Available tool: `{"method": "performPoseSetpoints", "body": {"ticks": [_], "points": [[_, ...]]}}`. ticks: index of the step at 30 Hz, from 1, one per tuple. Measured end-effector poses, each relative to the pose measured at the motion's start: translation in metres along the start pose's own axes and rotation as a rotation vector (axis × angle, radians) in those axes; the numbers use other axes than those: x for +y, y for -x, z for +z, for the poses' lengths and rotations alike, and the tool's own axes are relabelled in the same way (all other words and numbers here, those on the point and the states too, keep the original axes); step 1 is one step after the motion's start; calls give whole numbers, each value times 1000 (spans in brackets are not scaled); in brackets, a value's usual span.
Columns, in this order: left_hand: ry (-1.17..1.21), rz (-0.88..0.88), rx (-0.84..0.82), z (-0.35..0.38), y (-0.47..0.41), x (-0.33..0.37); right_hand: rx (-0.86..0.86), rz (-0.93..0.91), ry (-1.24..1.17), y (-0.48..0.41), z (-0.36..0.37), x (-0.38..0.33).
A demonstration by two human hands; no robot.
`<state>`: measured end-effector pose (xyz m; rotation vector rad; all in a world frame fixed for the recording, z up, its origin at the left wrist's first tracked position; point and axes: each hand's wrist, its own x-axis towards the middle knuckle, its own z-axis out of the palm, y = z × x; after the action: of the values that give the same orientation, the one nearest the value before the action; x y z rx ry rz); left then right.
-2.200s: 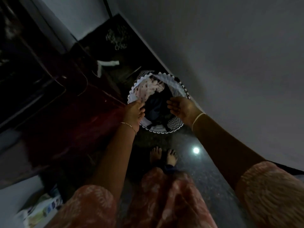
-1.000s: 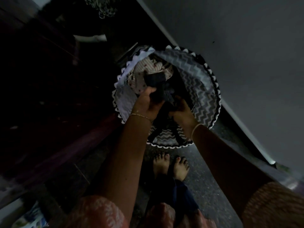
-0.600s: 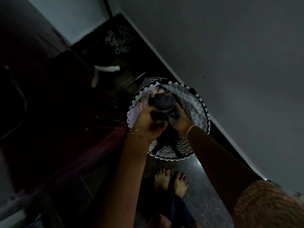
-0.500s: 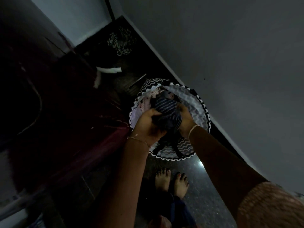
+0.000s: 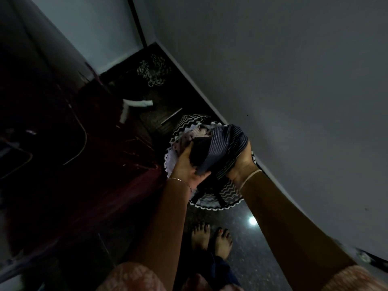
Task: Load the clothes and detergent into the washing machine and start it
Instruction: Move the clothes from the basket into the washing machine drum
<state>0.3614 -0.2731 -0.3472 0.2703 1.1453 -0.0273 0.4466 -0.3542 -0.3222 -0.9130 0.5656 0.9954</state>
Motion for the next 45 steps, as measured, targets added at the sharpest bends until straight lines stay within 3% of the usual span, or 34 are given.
{"method": "performPoseSetpoints", "body": {"ticks": [3, 6, 10, 14, 18, 22, 28, 34, 39, 42, 45], "points": [[-31, 95, -3, 11, 0, 5, -48, 46, 34, 3, -3, -1], [-229, 136, 131, 12, 0, 9, -57, 45, 146, 0, -21, -2], [-353, 227, 245, -1, -4, 13, 146, 16, 288, -12, -61, 9], [-455, 244, 346, -19, -18, 13, 337, -118, 653, -44, -106, 37], [-443, 258, 325, -26, -32, 4, 460, -66, 783, -45, -135, 55], [-361, 343, 359, -29, -46, -6, 685, -13, 832, -51, -167, 80], [-257, 421, 322, -41, -68, -10, 618, 24, 772, -78, -208, 122], [-334, 399, 340, -33, -66, -8, 607, 111, 732, -71, -192, 104], [-450, 397, 351, -26, -63, -6, 738, -45, 847, -56, -176, 94], [-475, 492, 303, -21, -55, 2, 775, -185, 1093, -46, -144, 75], [-534, 588, 284, -14, -48, 15, 738, -371, 1143, -45, -103, 50]]}}
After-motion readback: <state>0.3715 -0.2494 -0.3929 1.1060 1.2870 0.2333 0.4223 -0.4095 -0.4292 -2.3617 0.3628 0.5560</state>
